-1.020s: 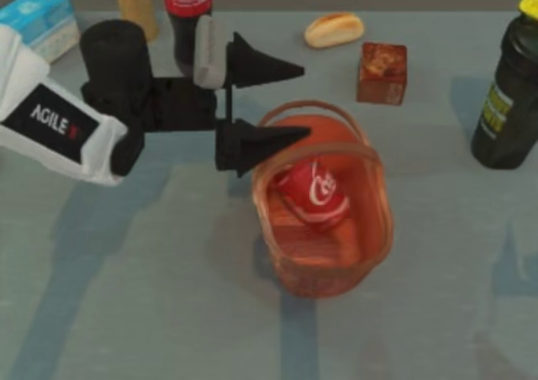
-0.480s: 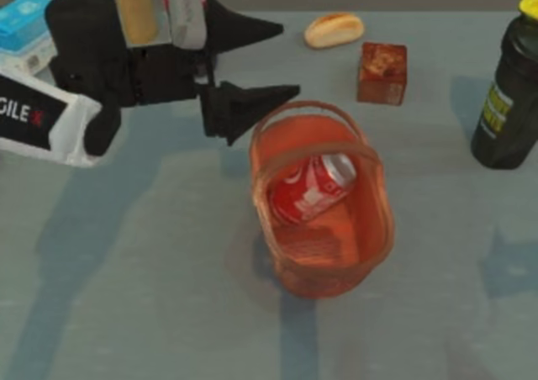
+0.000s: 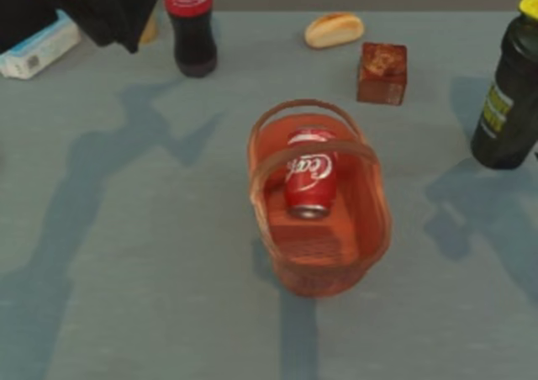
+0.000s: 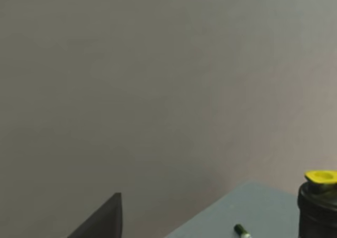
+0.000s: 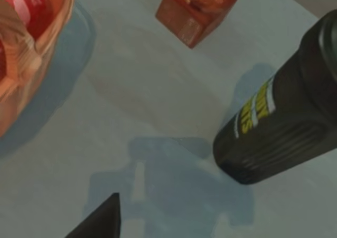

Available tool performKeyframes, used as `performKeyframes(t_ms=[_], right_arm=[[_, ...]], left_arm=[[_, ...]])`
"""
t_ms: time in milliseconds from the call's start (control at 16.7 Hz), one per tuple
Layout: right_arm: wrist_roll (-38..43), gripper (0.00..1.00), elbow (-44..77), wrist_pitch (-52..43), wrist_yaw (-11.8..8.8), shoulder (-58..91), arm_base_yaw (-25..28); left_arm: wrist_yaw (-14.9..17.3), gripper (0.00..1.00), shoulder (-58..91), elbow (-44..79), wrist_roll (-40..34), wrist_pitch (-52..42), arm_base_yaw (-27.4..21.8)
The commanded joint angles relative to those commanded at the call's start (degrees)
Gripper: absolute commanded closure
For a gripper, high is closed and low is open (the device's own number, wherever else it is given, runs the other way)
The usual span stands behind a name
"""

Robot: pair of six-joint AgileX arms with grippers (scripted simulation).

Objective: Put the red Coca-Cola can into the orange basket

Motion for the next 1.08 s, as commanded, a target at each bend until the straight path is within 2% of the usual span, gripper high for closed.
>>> performKeyframes(t_ms=[360,600,840,960,1080], right_arm=[[-16.89,0.0,39.67,-25.83,0.17,39.09,11.15],[-26.25,0.0,62.24,-40.29,0.27,61.37,17.34],[-32.56,0.0,76.88,-50.2,0.33,76.05,21.52],[-34.27,0.0,80.62,-52.94,0.34,79.83,22.66],[-34.9,0.0,81.97,-53.97,0.35,81.2,23.07]], left_arm=[[-20.98,0.0,-38.1,-20.45,-0.3,-18.57,5.26],[-32.65,0.0,-58.61,-33.85,2.13,-29.21,7.46],[-40.63,0.0,-72.77,-43.88,5.01,-36.5,8.67],[-42.79,0.0,-76.54,-46.78,6.01,-38.47,8.91],[-43.61,0.0,-77.92,-47.9,6.41,-39.22,8.98]])
